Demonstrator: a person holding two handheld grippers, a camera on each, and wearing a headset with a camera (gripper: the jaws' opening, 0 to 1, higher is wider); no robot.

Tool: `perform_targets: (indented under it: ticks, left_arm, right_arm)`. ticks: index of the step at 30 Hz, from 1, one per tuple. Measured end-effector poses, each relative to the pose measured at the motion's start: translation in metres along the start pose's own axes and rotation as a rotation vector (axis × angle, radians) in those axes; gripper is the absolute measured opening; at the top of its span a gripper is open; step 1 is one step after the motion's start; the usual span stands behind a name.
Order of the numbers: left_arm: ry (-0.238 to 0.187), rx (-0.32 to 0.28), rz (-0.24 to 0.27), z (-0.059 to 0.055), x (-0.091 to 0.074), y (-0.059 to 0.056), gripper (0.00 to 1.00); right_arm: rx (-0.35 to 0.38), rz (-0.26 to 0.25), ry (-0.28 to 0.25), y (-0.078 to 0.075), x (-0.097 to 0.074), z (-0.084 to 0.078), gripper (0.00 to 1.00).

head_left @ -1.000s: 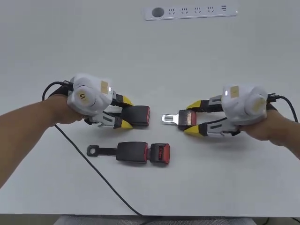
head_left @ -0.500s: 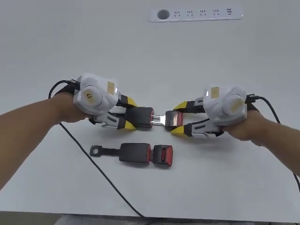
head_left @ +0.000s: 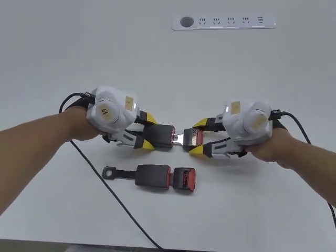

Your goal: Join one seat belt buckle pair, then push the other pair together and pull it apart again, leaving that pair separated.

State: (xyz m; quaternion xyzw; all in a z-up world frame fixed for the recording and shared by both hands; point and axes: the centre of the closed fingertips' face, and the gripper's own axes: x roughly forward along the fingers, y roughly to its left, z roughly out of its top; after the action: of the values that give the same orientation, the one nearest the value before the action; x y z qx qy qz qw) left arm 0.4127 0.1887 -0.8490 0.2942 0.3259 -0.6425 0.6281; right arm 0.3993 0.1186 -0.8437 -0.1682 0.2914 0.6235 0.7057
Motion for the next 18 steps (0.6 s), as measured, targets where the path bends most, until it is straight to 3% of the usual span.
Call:
perform_targets:
  ticks: [18]
  left_arm:
    - [0.0,-0.011,0.001,0.0,0.0,0.002,0.33]
  right_arm:
    - [-0.014,-0.001,0.093,-0.006,0.019,0.006,0.35]
